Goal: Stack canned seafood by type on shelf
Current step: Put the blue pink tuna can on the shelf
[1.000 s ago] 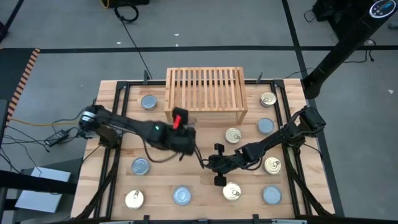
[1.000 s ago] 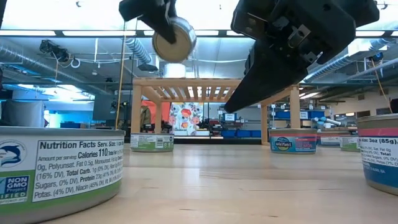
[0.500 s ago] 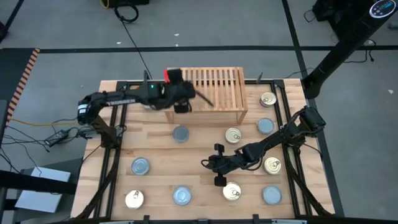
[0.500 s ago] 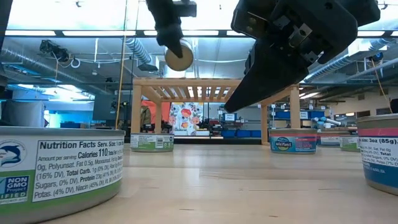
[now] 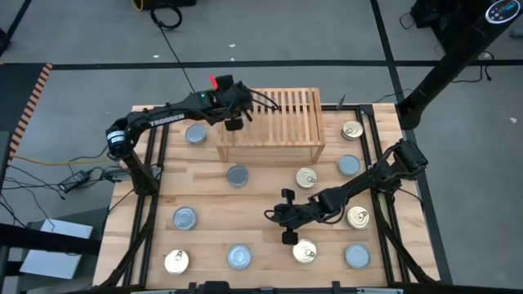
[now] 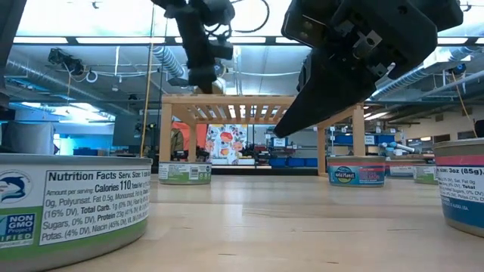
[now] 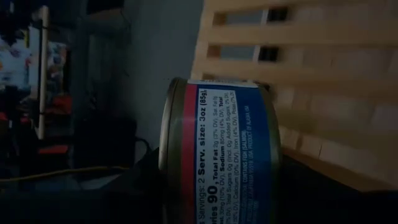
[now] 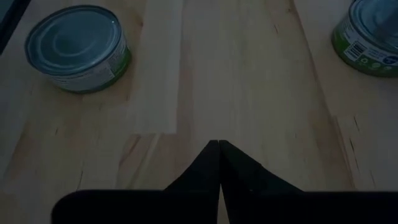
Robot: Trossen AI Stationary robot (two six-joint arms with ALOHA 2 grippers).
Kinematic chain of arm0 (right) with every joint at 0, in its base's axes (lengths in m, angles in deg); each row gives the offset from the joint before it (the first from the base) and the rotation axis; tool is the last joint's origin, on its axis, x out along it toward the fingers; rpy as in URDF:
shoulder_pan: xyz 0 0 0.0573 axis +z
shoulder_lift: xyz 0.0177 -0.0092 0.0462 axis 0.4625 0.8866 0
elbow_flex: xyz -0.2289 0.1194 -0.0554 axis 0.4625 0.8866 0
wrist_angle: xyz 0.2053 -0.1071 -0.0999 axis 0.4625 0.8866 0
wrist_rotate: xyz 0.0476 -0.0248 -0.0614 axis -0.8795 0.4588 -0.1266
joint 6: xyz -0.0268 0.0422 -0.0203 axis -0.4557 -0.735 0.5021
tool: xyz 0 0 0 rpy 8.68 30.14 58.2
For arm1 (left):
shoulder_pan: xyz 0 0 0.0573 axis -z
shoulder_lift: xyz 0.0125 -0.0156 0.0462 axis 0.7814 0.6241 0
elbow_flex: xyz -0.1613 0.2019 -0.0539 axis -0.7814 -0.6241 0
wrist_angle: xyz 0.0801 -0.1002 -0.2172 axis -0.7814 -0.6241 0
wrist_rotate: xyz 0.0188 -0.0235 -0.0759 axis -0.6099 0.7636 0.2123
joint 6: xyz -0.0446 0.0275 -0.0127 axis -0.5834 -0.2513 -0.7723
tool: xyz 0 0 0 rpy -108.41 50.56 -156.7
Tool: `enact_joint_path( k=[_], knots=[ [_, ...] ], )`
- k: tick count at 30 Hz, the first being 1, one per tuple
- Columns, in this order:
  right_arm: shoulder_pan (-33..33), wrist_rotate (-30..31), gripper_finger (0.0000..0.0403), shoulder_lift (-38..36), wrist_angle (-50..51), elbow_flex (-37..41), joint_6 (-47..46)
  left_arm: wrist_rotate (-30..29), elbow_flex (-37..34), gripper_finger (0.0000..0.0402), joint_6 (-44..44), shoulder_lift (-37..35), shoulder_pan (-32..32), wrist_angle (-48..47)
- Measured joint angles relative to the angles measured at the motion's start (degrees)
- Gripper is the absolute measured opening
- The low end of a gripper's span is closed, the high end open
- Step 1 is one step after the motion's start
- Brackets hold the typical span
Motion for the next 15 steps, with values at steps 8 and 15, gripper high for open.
enact_joint_path(
  k=[8, 15],
  knots=[
    [0.0, -0.02, 0.002, 0.0, -0.16, 0.0, 0.17, -0.07, 0.0, 0.0192, 0.06, 0.58, -0.9, 0.85],
    [0.0, -0.01, 0.002, 0.0, -0.15, 0.0, 0.19, -0.28, 0.02, 0.0271, 0.11, 0.56, -0.52, -0.13]
  ],
)
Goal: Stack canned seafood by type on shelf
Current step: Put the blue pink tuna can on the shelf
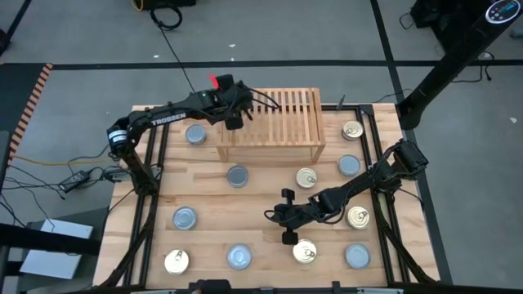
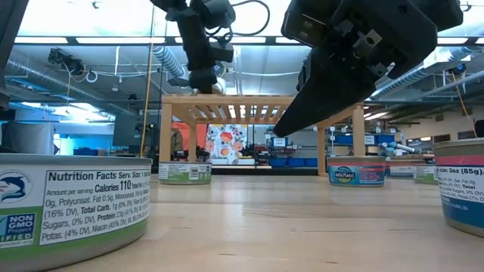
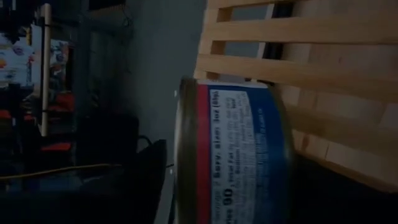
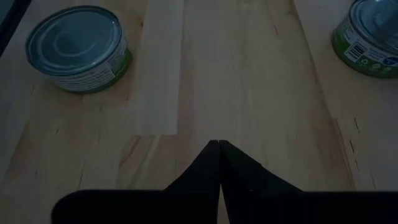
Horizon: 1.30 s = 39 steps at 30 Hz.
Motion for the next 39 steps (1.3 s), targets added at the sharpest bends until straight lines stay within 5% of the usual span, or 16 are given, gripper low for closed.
enact_joint_path(
  k=[27, 39],
  knots=[
    [0.0, -0.24, 0.002, 0.0, 0.15, 0.0, 0.31, -0.84, 1.42, 0.0295, 0.26, -0.14, 6.03, -10.61],
    [0.12, -0.63, 0.002, 0.0, 0.17, 0.0, 0.24, 16.14, 12.31, 0.0282, -10.42, -0.2, 4.58, -17.28]
  ],
)
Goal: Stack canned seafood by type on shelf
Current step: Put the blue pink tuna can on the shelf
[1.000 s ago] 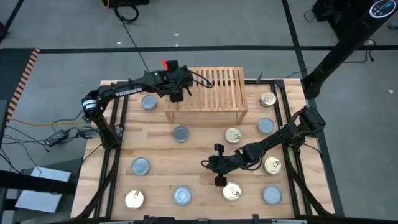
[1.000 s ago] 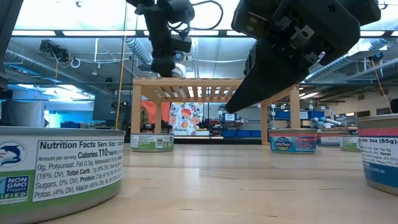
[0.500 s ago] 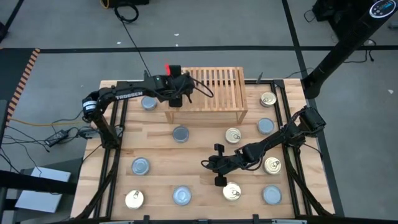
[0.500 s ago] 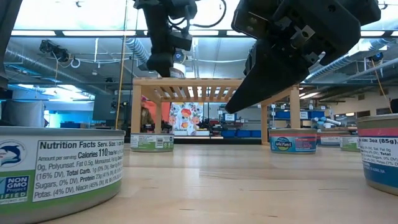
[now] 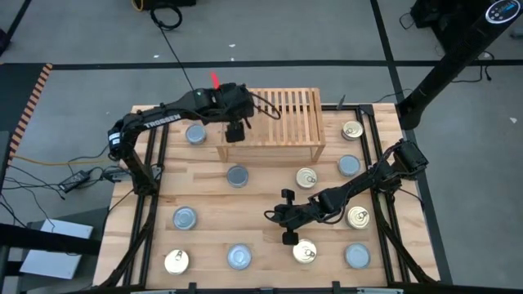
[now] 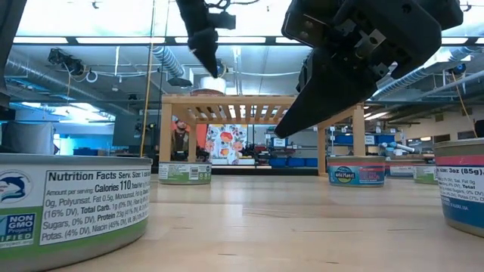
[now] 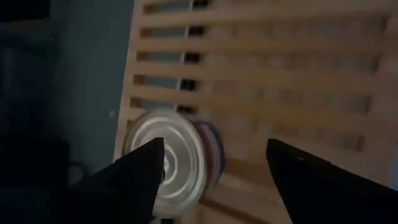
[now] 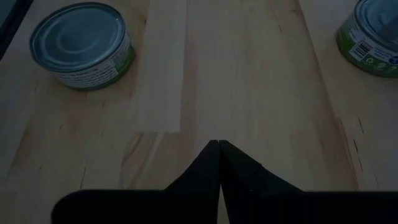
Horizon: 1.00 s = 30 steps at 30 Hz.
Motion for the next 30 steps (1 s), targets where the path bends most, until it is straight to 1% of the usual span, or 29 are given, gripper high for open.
enact_joint_path(
  k=[2, 4, 7, 9, 10, 11, 14, 15, 25, 30],
  knots=[
    [0.12, 0.01, 0.002, 0.0, 0.0, 0.0, 0.0, 0.89, 1.08, 0.0261, -1.57, -0.01, -1.2, 0.18],
    [0.21, 0.01, 0.002, 0.0, 0.0, 0.0, 0.0, 0.56, 1.33, 0.0224, -1.8, -0.01, -2.29, -0.2],
    [0.21, 0.01, 0.0018, 0.0, 0.0, 0.0, 0.03, 0.36, 1.2, 0.0142, -1.8, -0.01, -3.45, -0.3],
    [0.21, 0.02, 0.0016, 0.0, 0.0, 0.0, 0.07, 0.56, 0.59, 0.0074, -1.69, -0.01, -4.11, 1.63],
    [0.21, 0.03, 0.0015, 0.0, 0.0, 0.0, 0.07, 1.52, 0.52, 0.0041, -1.51, 0.0, -4.59, 2.26],
    [0.21, 0.03, 0.0015, 0.0, 0.02, 0.0, 0.09, 3.22, 0.46, 0.0021, -1.49, 0.03, -5.3, 3.01],
    [0.21, 0.05, 0.0015, 0.0, 0.04, 0.0, 0.11, 10.53, 0.47, 0.0009, -1.8, 0.01, -7.93, 4.55],
    [0.21, 0.05, 0.0016, 0.0, 0.04, 0.0, 0.11, 11.69, 0.47, 0.0006, -1.97, 0.01, -8.67, 4.08],
    [0.26, 0.1, 0.0014, 0.0, 0.26, 0.0, 0.17, 9.64, 0.33, 0.0002, -1.69, 1.24, -9.84, 3.27],
    [0.27, 0.12, 0.0018, 0.0, 0.59, 0.0, 0.15, 8.75, -1.44, 0.0001, -1.52, 2.68, -9.82, 4.69]
  ],
)
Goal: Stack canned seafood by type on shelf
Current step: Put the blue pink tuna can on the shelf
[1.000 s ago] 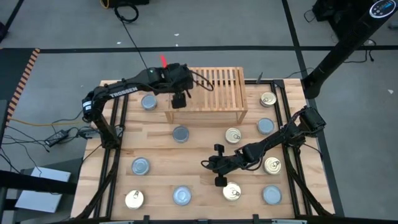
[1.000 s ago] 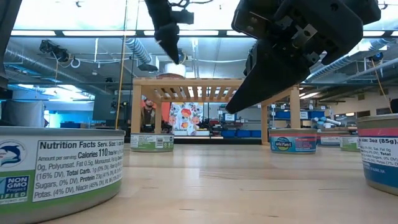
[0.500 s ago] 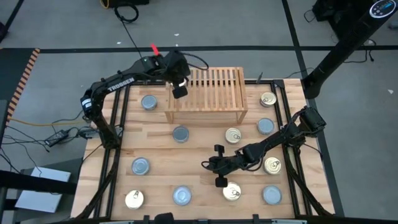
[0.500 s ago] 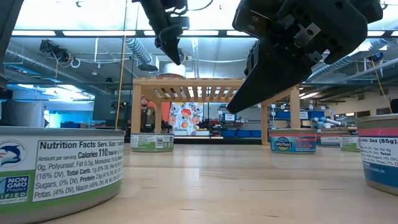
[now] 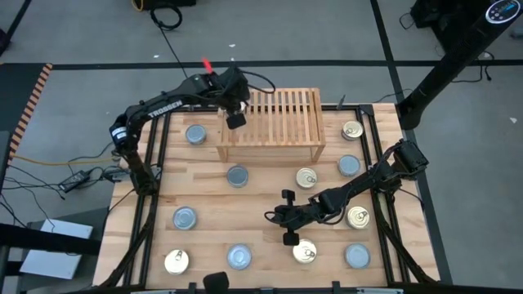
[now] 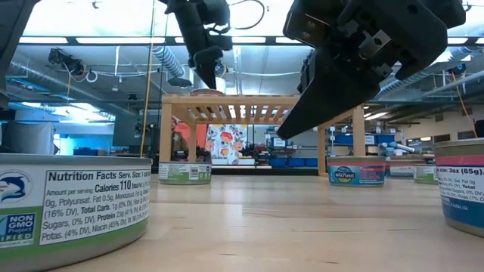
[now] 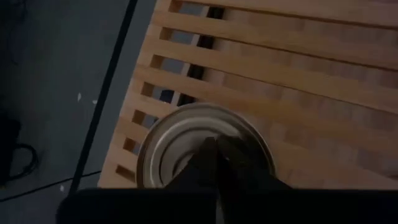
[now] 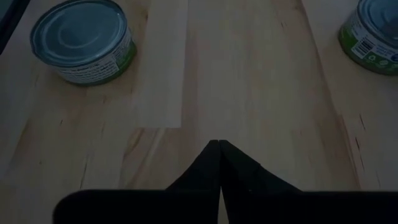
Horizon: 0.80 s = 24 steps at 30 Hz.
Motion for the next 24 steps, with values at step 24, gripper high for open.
enact_joint_path(
  k=[24],
  knots=[
    [0.0, -0.02, 0.0014, -0.02, 1.05, 0.02, -0.11, -3.87, -1.67, 0.0, 4.34, 2.16, -2.62, 7.96]
  ],
)
